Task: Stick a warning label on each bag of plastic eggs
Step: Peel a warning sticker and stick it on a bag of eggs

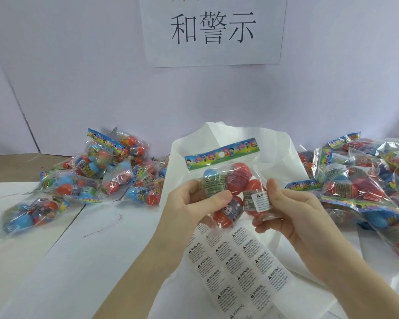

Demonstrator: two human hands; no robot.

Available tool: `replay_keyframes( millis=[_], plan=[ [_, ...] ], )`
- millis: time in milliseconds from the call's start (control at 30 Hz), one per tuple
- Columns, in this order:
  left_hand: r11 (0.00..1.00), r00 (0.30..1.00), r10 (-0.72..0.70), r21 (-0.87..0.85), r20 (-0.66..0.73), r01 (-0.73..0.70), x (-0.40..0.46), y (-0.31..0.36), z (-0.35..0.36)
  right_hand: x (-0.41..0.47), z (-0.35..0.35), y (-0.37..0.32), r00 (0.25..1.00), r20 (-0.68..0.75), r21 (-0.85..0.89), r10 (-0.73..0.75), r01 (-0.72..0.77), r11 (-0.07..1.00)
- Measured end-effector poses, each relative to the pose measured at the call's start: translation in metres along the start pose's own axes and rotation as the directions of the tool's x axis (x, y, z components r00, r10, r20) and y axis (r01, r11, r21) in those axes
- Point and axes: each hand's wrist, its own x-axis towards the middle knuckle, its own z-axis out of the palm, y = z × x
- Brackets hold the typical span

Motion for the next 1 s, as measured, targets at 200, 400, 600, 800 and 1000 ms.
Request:
replay_keyframes(
  millis=[200,400,600,800,1000],
  plan=[
    [0.995,0.994,0.099,0.001,-0.045,-0.099,-0.001,0.000,0.000,-0.001,0.002,-0.002,0.997,0.042,-0.028,-0.065,0.067,0.997],
    [0.992,0.993,0.101,0.089,-0.063,-0.095,-0.001,0.001,0.002,-0.001,0.000,-0.001,0.993,0.098,-0.173,0.065,-0.047,0.984],
    [0.998,0.834,0.067,0.051,-0.548,-0.046,0.009,-0.001,-0.008,-0.002,-0.016,-0.011,0.909,0.293,-0.301,0.295,-0.206,0.931],
    [0.979,0.781,-0.058,-0.188,-0.622,-0.077,0.014,-0.001,-0.015,0.006,-0.020,-0.011,0.999,-0.047,0.057,-0.028,0.030,0.998],
    [0.994,0.724,0.041,-0.048,-0.688,-0.103,0.021,-0.011,-0.024,0.009,-0.018,-0.008,0.988,-0.145,0.321,-0.055,0.100,0.942]
  ],
)
